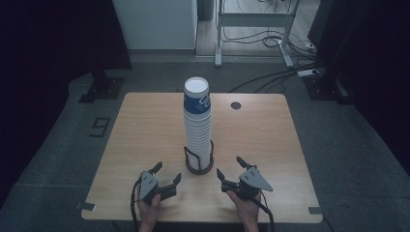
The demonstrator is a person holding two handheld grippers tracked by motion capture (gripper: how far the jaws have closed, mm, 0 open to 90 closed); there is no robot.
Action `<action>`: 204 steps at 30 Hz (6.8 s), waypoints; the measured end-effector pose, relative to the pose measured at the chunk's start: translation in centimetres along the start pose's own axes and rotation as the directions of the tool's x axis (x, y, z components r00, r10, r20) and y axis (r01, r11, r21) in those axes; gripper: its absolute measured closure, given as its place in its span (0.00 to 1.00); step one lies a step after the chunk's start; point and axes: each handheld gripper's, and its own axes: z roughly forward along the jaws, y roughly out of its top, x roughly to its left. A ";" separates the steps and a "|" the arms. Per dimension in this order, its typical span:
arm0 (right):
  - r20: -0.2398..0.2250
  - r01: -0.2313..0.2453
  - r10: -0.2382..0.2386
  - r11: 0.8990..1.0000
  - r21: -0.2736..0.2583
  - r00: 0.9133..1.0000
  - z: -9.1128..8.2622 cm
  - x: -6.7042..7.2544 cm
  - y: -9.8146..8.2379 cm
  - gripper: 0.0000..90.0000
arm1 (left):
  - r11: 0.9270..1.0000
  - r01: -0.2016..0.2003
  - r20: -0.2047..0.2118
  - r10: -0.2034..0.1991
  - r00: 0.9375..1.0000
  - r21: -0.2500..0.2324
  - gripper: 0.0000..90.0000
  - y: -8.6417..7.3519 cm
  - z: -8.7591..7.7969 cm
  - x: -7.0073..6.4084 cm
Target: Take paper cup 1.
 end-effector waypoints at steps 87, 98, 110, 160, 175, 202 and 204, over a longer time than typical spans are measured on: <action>-0.283 0.056 -0.087 0.991 -0.118 0.955 5.9 0.5 21.3 0.14 | 1.000 -0.014 0.012 0.014 1.000 -0.007 0.16 0.0 0.0 0.0; -0.305 0.035 -0.065 0.994 -0.104 0.950 7.6 0.5 22.6 0.14 | 1.000 -0.009 0.012 0.010 1.000 -0.010 0.16 0.0 0.0 0.0; -0.314 0.022 -0.044 0.997 -0.071 0.948 9.3 0.9 22.2 0.14 | 1.000 -0.012 0.011 0.012 1.000 -0.012 0.16 0.0 0.0 0.0; -0.280 0.009 -0.063 0.982 -0.188 0.958 8.8 1.0 25.2 0.22 | 1.000 -0.010 0.022 0.010 1.000 -0.014 0.16 -0.1 0.0 0.0; -0.280 -0.014 -0.058 0.968 -0.250 0.958 7.7 0.7 27.0 0.23 | 1.000 -0.011 0.021 0.011 1.000 -0.013 0.16 -0.1 0.0 0.0; -0.224 -0.018 -0.052 0.953 -0.303 0.973 3.4 -1.6 28.6 0.25 | 1.000 -0.015 0.022 0.015 1.000 -0.009 0.16 0.0 0.0 0.0; -0.221 -0.022 -0.045 0.956 -0.293 0.974 3.1 -1.9 28.1 0.26 | 1.000 -0.020 0.029 0.020 0.999 -0.008 0.16 0.0 0.0 -0.1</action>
